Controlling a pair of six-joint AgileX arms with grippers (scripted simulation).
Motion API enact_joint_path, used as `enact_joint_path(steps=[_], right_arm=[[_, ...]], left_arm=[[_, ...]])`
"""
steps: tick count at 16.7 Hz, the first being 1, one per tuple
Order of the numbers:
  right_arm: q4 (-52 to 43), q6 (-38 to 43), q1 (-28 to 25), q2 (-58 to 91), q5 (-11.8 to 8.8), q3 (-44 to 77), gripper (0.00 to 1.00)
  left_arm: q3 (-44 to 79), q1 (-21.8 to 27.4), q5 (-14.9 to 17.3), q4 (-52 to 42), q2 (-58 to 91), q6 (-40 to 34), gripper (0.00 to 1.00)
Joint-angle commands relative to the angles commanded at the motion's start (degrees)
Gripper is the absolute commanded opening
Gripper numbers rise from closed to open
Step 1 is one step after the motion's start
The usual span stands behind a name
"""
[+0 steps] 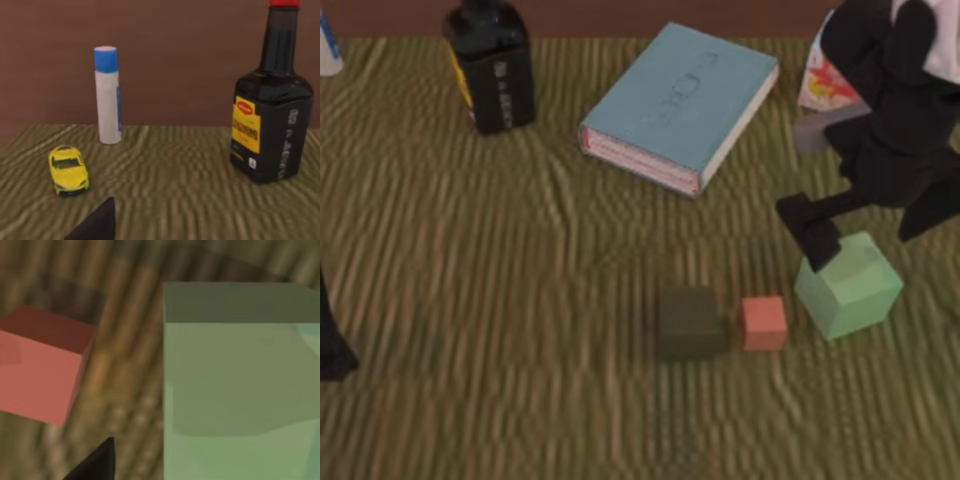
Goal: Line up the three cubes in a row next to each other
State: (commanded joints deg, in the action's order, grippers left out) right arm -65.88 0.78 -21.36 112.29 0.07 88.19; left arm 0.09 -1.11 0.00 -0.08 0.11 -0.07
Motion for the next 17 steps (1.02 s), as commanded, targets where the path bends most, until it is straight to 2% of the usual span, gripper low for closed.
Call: enact_joint_path(steps=[7, 14, 17], right_arm=[[0.84, -0.04, 0.14, 0.57, 0.0, -0.45, 1.0], [15.71, 0.15, -0.08, 5.54, 0.04, -9.92, 1.0], [18.51, 0.22, -0.13, 6.66, 0.05, -11.87, 1.0]], left_arm=[[-0.09, -0.04, 0.0, 0.08, -0.11, 0.07, 1.0], [-0.09, -0.04, 0.0, 0.08, -0.11, 0.07, 1.0], [-0.09, -0.04, 0.0, 0.08, -0.11, 0.07, 1.0]])
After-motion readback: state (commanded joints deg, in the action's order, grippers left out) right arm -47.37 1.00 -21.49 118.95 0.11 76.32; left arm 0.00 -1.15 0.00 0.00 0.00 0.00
